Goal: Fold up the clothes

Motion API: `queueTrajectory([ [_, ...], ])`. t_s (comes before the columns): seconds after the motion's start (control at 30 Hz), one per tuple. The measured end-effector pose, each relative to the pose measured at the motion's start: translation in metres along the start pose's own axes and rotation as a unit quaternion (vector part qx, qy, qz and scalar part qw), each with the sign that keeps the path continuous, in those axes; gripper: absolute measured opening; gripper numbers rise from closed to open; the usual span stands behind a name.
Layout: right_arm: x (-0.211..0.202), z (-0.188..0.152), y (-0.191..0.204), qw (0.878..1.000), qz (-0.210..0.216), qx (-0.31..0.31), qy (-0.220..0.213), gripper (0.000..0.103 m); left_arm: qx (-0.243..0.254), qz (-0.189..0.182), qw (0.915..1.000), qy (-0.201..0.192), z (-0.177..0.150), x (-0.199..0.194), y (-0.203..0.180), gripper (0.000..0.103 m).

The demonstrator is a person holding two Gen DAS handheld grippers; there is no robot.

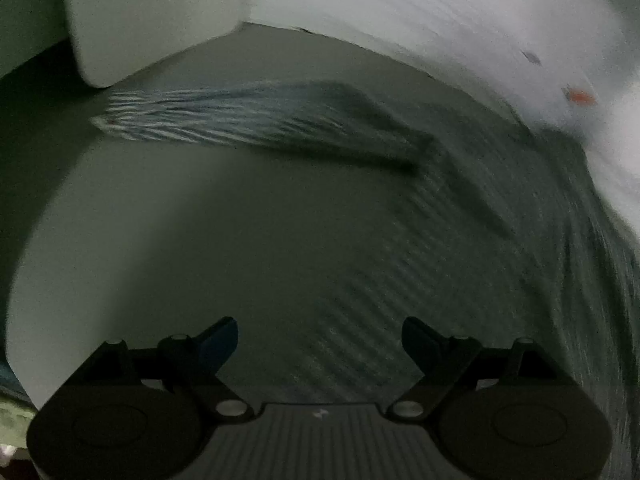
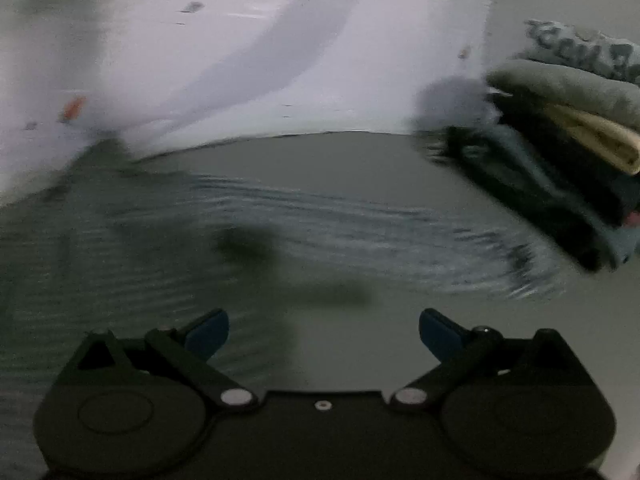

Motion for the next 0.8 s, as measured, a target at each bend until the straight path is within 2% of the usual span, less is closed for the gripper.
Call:
queueTrajectory([
  [0.2,-0.005,-0.038,0.104,0.997,0.068,0.003,0.042,0.103,-0.059,0.009,0.9978,-0.028,0.057,0.007,0.075,0.09],
  [0.3,-0.002,-0.054,0.13,0.998,0.049,0.007,0.045,0.103,-0.091,0.021,0.9948,-0.042,0.079,0.021,0.104,0.092],
  [0.47,0.0,-0.076,0.138,0.999,-0.01,-0.001,0.042,0.103,-0.147,0.042,0.9862,-0.062,0.114,0.048,0.151,0.092],
  [0.6,0.002,-0.076,0.136,0.999,-0.016,0.006,0.034,0.103,-0.169,0.038,0.9824,-0.069,0.134,0.065,0.173,0.092],
  [0.8,0.002,-0.074,0.137,0.999,-0.024,0.016,0.034,0.103,-0.181,0.058,0.9776,-0.089,0.162,0.085,0.186,0.095],
])
Point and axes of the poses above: each gripper's, at about its wrist camera, not at the fingertips, and x roughly the way its jaws point, y to its left, z to its top, the point moved 2 cm from there along x, roughly the way its jaws point, and after that the axes turned 4 degrees about -x, right-handed, at the moved point
